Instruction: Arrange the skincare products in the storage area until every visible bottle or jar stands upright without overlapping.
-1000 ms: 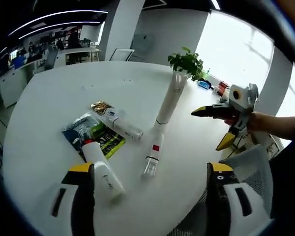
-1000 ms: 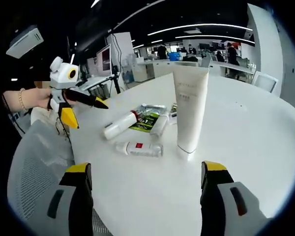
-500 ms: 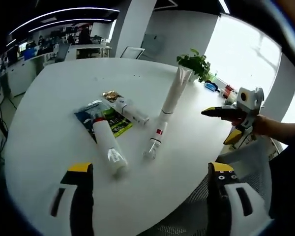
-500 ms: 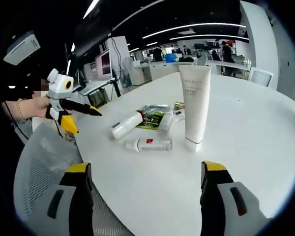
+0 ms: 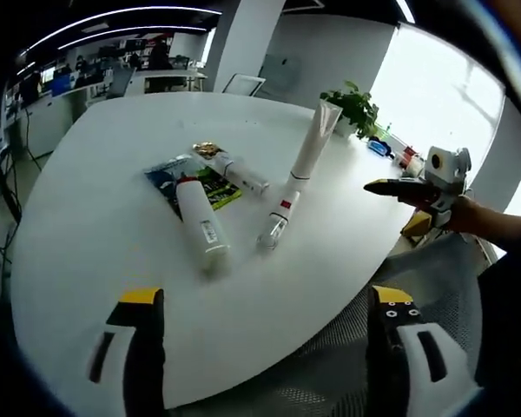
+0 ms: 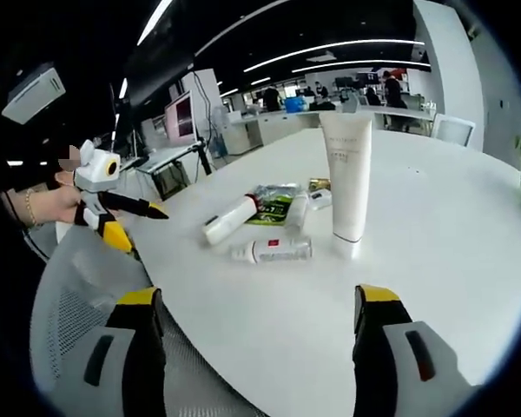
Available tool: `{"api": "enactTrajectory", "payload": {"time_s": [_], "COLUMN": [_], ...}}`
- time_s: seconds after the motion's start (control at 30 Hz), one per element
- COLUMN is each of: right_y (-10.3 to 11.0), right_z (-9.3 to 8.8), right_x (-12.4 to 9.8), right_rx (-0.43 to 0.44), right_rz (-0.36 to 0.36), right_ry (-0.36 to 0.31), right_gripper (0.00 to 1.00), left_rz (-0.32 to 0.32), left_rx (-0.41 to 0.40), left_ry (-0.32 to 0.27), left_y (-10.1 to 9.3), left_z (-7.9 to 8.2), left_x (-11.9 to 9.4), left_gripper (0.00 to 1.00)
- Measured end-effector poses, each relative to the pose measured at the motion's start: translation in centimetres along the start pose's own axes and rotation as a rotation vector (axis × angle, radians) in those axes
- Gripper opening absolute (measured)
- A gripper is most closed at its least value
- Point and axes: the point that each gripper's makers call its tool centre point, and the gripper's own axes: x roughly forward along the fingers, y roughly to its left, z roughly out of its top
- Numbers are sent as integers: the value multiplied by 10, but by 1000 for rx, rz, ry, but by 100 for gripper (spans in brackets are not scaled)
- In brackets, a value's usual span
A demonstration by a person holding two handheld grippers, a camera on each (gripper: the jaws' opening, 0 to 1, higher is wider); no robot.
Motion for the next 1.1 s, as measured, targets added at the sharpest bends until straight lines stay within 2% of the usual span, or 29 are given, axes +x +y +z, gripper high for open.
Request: {"api": "enactTrajectory", "payload": {"time_s": [0.43,0.57,0.67,0.93,1.1], "right_y": [-1,1,2,-1,1], "right_z": [-2,-2,-4,-6,-6], "right_x": [1,2,4,2,2], "right_rx": [-13,-24,-38,-33,-25], "right_rz": [-9,-3,0,-14,-11], "right_ry": [2,0,14,14,17], "right_gripper": [89,90,90,89,88], "left_rz": [1,25,37,52,99], "left_rx": [19,12,-7,4,-13], "left_ry": [7,25,34,56,89], "left_y": [0,6,10,13,24], "left_z": [-1,0,1,6,8], "left_x": [1,3,5,9,14], "left_gripper": [92,87,86,84,79]}}
